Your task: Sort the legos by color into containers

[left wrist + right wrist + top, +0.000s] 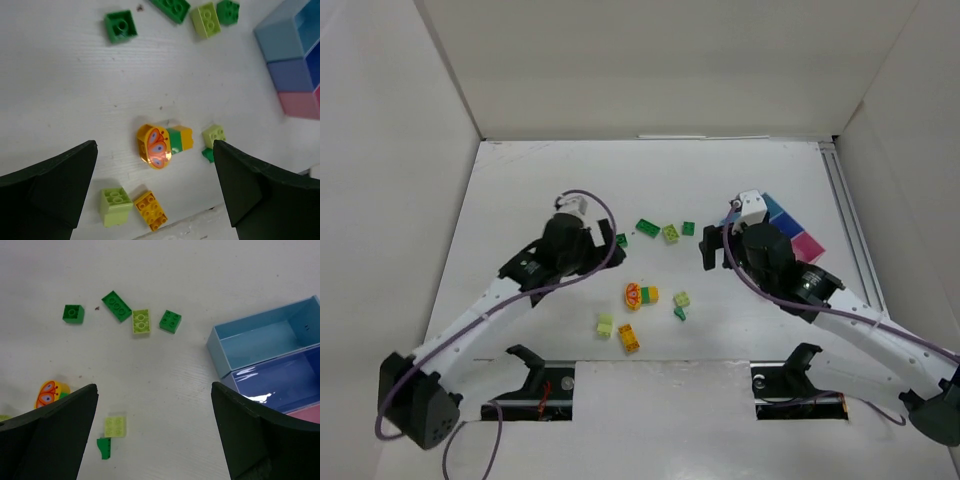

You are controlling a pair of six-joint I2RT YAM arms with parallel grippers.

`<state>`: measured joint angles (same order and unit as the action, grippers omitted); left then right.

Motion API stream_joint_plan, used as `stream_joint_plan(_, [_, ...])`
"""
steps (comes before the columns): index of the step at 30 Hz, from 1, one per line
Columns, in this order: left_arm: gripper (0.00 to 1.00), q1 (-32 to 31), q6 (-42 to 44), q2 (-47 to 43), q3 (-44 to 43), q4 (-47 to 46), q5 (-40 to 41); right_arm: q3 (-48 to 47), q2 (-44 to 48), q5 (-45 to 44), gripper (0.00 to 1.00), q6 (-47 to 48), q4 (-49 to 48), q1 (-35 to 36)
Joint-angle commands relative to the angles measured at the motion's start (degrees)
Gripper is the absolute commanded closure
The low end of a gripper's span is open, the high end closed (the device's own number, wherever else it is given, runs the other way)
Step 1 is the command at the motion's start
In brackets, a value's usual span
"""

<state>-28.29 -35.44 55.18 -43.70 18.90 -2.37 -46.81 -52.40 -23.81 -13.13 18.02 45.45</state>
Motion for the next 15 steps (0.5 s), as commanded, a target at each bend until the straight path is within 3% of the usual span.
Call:
stream_joint_plan(1, [0.00,-13.5,-0.8,9.6,-6.5,0.7,9.6,-3.6,-1.0,-2.0,0.01,2.0,0.4,0.3])
stream_joint_plan(2, [0.00,-20.7,-0.8,12.3,-10.4,4.4,12.6,-3.6,-1.8,-2.0,0.01,3.6,0.4,0.3])
stream_joint_plan(5, [0.00,-27.8,-1.5,21.0,-15.2,8.7,18.4,-3.6,-3.2,-4.0,0.01,4.4,0.4,0.3])
stream_joint_plan(10, [0.00,-27.8,-0.1,27.6,-14.6,7.6,16.8,-3.6,-5.0,0.9,0.01,5.6,-0.1,0.3])
stream_joint_plan(15, [0.00,-27.8,-0.6,27.5,-12.8,6.9,15.6,-3.1,-5.7,0.3,0.01,5.0,1.4,0.3])
